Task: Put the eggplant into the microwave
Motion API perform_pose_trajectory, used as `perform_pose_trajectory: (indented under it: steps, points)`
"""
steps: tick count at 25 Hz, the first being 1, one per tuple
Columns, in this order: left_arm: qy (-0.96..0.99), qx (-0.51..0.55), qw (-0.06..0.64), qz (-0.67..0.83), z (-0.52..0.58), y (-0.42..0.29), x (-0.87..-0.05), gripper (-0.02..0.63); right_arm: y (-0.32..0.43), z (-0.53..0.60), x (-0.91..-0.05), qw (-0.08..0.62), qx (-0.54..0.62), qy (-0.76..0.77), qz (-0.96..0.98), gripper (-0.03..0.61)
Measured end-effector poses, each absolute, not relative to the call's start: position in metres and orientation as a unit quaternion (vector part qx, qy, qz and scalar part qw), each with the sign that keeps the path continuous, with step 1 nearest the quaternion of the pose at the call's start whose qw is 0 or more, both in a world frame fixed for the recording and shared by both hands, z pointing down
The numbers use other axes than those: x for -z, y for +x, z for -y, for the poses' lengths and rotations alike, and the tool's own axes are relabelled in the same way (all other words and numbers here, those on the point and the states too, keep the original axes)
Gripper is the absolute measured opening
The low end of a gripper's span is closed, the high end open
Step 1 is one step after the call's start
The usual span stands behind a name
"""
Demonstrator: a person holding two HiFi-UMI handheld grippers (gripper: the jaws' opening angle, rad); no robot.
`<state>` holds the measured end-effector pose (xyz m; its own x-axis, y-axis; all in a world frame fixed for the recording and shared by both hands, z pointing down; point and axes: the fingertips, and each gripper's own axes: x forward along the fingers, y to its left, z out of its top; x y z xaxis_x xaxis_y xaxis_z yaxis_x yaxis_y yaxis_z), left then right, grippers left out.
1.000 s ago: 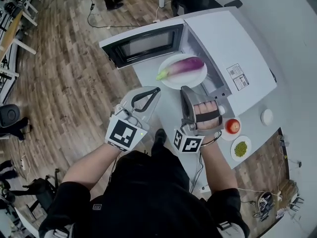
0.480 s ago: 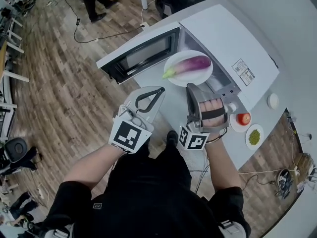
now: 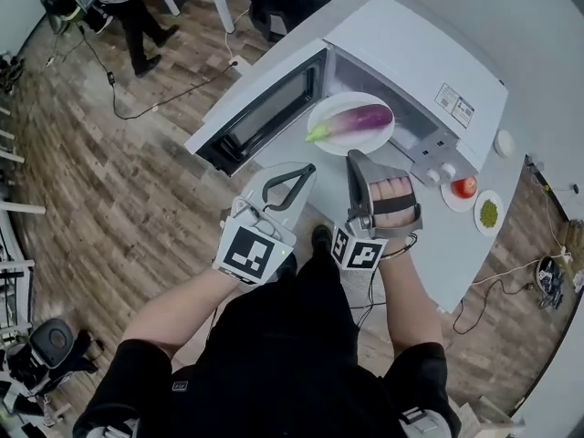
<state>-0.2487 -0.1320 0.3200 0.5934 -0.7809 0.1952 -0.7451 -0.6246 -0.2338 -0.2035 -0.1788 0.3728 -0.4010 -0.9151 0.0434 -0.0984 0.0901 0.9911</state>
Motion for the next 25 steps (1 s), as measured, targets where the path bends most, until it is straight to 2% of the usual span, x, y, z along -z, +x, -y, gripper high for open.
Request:
perform_pose_trajectory:
  steps: [11,25]
  points:
    - [-0.913,0.126,0.07,-0.382,0.157,-0.243,-0.362,0.009,-0.172,0.213,-0.415,0.423,0.52,0.428,0.606,0.025]
    - [-0.92,0.141,0.078,-0.357,0.225,-0.215,-0.397,0.009,-0.144,0.279,-0.482,0.449,0.485,0.451,0.599,0.025]
